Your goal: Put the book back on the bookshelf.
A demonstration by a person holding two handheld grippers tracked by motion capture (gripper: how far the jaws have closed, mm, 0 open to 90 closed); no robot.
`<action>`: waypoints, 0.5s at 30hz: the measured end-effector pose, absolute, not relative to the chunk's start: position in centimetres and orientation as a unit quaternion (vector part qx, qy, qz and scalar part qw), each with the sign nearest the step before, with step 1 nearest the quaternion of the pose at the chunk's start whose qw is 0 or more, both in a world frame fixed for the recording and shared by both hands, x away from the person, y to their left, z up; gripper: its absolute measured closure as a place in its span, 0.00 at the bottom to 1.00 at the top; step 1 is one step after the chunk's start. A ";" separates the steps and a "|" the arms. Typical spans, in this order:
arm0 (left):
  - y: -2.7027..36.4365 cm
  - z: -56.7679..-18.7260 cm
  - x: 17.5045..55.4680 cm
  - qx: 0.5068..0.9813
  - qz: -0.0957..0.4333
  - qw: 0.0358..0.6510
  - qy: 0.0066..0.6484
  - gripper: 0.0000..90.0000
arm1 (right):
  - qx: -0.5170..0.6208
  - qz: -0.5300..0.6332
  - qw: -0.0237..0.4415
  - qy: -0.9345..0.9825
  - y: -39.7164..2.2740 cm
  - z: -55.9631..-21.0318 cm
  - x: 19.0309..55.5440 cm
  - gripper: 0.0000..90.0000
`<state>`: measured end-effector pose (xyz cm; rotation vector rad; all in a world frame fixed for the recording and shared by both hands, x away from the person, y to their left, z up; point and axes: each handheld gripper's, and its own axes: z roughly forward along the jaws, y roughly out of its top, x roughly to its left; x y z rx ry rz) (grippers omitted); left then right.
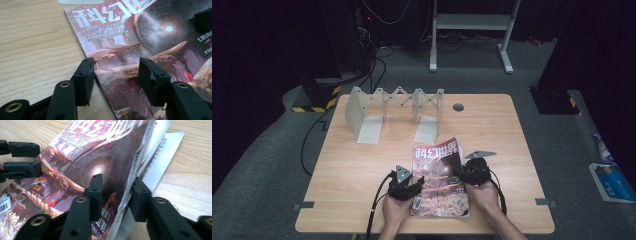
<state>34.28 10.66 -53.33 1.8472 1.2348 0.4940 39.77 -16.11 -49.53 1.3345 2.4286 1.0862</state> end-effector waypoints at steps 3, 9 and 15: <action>10.7 -53.3 34.3 0.737 0.196 0.420 0.493 0.52 | 0.445 0.362 0.083 0.815 -16.2 -49.6 39.7 0.80; 10.7 -53.3 34.3 0.742 0.192 0.420 0.486 0.48 | 0.429 0.372 0.077 0.819 -16.4 -49.8 39.3 0.94; 10.8 -53.3 34.4 0.744 0.181 0.425 0.482 0.42 | 0.414 0.383 0.078 0.822 -16.6 -49.6 38.8 0.96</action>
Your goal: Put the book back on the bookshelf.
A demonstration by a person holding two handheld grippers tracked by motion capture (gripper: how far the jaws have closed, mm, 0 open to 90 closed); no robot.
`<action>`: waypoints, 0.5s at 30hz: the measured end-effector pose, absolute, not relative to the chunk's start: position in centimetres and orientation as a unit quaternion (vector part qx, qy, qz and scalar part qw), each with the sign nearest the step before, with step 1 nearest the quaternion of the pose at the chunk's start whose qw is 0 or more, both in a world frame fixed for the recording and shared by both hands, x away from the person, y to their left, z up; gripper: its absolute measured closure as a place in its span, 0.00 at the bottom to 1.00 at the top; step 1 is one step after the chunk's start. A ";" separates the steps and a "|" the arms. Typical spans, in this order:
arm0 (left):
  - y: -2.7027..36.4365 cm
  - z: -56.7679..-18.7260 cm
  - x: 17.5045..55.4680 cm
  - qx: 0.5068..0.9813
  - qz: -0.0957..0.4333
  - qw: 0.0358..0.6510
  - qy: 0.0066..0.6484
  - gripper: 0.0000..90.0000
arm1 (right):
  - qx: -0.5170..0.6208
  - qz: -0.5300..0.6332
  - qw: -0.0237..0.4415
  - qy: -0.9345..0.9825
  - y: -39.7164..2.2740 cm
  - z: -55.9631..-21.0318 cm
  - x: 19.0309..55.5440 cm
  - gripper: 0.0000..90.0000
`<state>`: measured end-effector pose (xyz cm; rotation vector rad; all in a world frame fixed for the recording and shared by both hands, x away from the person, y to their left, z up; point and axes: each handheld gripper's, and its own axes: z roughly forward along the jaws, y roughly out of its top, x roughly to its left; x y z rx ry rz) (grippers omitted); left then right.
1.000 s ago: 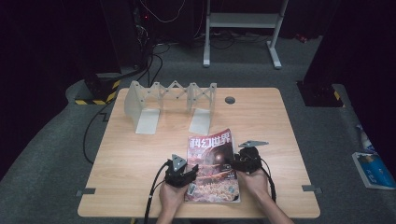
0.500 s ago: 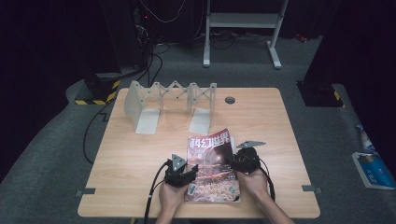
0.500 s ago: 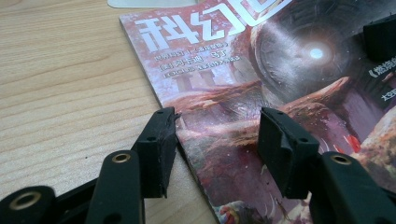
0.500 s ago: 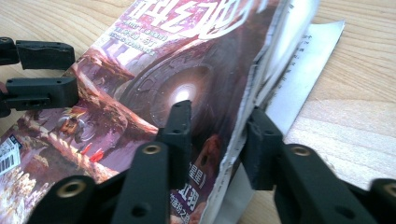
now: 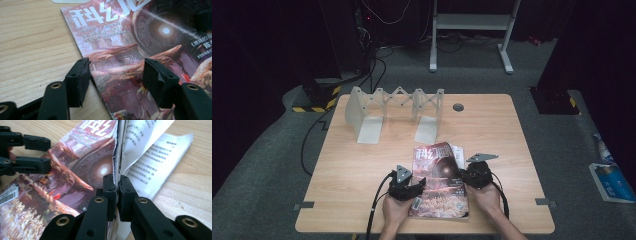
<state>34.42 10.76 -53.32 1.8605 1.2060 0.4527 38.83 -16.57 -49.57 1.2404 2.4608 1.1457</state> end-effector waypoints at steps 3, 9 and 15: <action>10.8 -53.3 34.5 0.743 0.176 0.427 0.484 0.40 | 0.408 0.389 0.081 0.822 -16.6 -49.3 38.6 0.96; 11.0 -53.3 34.6 0.743 0.166 0.432 0.483 0.36 | 0.389 0.423 0.088 0.814 -16.7 -48.6 37.8 0.97; 10.8 -53.3 34.6 0.753 0.157 0.434 0.470 0.28 | 0.374 0.441 0.090 0.811 -16.9 -48.1 37.3 0.97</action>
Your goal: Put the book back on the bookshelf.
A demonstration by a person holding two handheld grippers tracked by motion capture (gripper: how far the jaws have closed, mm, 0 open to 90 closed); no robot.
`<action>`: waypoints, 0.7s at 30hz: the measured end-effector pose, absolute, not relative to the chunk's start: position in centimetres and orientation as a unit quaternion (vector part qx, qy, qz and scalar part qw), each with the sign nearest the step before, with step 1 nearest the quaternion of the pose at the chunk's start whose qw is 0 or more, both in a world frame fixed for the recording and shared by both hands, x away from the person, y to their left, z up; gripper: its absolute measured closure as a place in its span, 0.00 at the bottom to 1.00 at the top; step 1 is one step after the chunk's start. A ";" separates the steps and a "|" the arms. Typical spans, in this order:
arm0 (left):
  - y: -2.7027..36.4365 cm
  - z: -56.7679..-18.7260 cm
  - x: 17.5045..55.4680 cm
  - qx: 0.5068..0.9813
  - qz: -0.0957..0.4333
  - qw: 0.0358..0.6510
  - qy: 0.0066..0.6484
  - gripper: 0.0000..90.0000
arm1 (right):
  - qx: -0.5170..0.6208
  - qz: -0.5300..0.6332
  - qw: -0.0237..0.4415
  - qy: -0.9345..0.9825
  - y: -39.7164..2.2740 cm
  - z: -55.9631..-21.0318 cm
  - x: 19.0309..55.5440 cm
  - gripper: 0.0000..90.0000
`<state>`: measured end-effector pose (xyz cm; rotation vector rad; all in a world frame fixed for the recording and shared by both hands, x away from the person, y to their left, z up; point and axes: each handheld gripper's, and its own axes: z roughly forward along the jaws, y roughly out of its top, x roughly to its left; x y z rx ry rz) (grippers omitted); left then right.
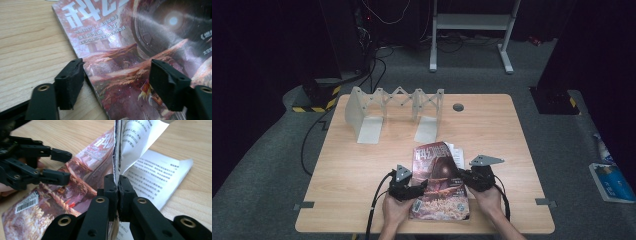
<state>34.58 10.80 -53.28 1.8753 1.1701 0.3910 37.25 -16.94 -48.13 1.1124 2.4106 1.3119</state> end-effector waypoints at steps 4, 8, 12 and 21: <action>10.8 -53.3 34.6 0.753 0.153 0.436 0.469 0.27 | 0.367 0.451 0.095 0.808 -17.1 -47.8 36.8 0.97; 10.9 -53.3 34.7 0.753 0.149 0.438 0.467 0.25 | 0.356 0.462 0.101 0.806 -17.2 -47.5 36.6 0.97; 11.0 -53.3 34.7 0.751 0.145 0.442 0.468 0.25 | 0.348 0.464 0.105 0.808 -17.2 -47.0 36.5 0.97; 11.3 -53.3 34.8 0.743 0.125 0.462 0.469 0.20 | 0.325 0.484 0.125 0.803 -16.8 -45.5 35.9 0.97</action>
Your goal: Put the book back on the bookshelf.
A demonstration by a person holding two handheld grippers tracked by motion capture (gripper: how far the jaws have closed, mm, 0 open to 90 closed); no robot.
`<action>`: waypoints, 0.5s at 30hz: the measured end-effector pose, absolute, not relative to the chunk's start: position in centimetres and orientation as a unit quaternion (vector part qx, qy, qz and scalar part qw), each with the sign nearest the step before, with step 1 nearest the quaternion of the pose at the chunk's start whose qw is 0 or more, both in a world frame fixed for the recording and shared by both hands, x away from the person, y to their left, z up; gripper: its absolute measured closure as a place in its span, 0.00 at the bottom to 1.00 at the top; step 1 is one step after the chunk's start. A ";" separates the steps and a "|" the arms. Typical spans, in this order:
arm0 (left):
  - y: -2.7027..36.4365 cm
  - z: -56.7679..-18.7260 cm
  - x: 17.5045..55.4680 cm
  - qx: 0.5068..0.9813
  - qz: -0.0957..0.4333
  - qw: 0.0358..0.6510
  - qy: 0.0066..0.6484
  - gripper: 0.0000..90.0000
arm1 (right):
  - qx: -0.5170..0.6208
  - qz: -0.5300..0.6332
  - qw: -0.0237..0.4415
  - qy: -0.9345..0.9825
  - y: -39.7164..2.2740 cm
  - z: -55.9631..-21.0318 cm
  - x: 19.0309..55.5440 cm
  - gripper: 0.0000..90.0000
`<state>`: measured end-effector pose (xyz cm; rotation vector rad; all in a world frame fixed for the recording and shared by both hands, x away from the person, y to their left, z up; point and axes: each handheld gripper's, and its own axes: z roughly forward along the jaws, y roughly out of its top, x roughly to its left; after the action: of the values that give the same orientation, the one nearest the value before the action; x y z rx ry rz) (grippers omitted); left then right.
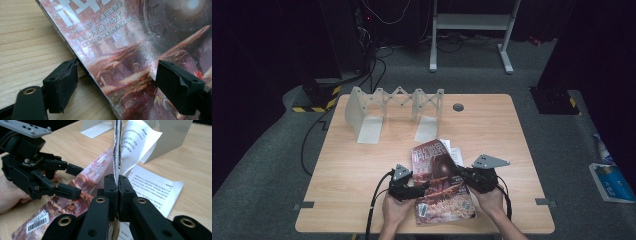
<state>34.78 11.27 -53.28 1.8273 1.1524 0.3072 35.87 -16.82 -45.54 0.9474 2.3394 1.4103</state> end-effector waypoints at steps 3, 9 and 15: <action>11.2 -53.3 34.8 0.742 0.121 0.465 0.467 0.18 | 0.320 0.486 0.129 0.803 -16.7 -45.2 35.8 0.97; 11.4 -53.3 34.8 0.742 0.113 0.475 0.459 0.16 | 0.308 0.497 0.135 0.800 -16.4 -44.6 35.4 0.97; 11.6 -53.2 34.8 0.741 0.100 0.483 0.456 0.15 | 0.291 0.512 0.140 0.796 -16.0 -43.9 35.0 0.97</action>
<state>34.82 11.56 -53.25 1.8052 1.1117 0.2427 35.00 -15.96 -43.93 0.8395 2.3001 1.4782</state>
